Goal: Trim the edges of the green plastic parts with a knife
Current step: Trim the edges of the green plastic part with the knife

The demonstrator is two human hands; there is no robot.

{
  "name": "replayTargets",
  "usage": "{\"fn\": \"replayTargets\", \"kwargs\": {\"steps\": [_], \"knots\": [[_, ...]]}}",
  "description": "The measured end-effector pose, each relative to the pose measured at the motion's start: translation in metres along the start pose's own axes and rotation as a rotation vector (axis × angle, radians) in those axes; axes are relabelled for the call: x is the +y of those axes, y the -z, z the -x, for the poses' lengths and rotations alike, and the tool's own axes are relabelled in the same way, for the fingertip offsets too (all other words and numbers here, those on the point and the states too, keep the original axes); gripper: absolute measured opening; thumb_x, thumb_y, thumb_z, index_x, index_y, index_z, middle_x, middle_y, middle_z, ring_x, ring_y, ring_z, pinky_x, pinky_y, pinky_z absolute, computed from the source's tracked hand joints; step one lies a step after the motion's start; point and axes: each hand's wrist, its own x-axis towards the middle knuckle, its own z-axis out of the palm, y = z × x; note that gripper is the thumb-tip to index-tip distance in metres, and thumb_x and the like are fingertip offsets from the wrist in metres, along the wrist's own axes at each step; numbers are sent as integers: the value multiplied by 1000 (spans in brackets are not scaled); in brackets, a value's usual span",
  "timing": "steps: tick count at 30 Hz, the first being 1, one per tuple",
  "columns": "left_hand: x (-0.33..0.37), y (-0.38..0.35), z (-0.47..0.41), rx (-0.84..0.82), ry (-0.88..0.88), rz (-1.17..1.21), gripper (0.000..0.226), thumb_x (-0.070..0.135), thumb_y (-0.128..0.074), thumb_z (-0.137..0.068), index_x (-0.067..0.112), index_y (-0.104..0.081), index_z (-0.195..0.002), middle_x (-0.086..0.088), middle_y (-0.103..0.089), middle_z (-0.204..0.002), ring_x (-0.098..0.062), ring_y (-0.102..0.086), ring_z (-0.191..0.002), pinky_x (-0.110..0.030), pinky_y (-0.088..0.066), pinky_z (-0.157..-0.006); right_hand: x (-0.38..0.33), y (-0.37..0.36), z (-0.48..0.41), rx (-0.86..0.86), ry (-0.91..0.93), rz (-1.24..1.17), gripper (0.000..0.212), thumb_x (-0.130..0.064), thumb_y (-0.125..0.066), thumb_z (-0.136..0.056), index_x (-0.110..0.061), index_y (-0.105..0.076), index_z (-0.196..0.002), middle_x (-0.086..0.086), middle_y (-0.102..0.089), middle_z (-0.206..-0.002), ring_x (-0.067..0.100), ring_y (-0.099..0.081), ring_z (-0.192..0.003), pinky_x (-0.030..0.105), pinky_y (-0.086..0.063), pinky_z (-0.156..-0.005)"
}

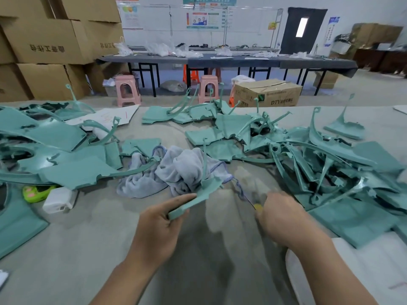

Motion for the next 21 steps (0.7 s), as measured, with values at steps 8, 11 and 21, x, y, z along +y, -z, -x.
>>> {"fn": "replayTargets", "kwargs": {"steps": [8,11,21], "knots": [[-12,11,-4,-47,91,30,64,4,-69,-92,69,-68,-92,27,-73,-79,7,-59,-65,-8,-43,-62,3,15,3,-50,-120,40,23,-30,-59,-94,-20,-51,-75,1,-55,-80,27,-57,-78,33,-41,-69],[-12,14,-5,-56,25,-20,73,-16,-65,-82,53,-75,-102,28,-74,-98,7,-69,-93,-7,-49,-78,3,18,5,-27,-158,23,27,-33,-60,-94,-22,-45,-75,-1,-46,-76,28,-52,-79,35,-40,-70],[-15,-3,-8,-134,-4,22,54,-15,-73,-77,35,-82,-95,19,-77,-99,2,-70,-97,-20,-54,-88,16,11,-8,39,-142,-18,19,-31,-45,-99,-19,-55,-89,4,-57,-89,31,-54,-79,37,-42,-72]]}}
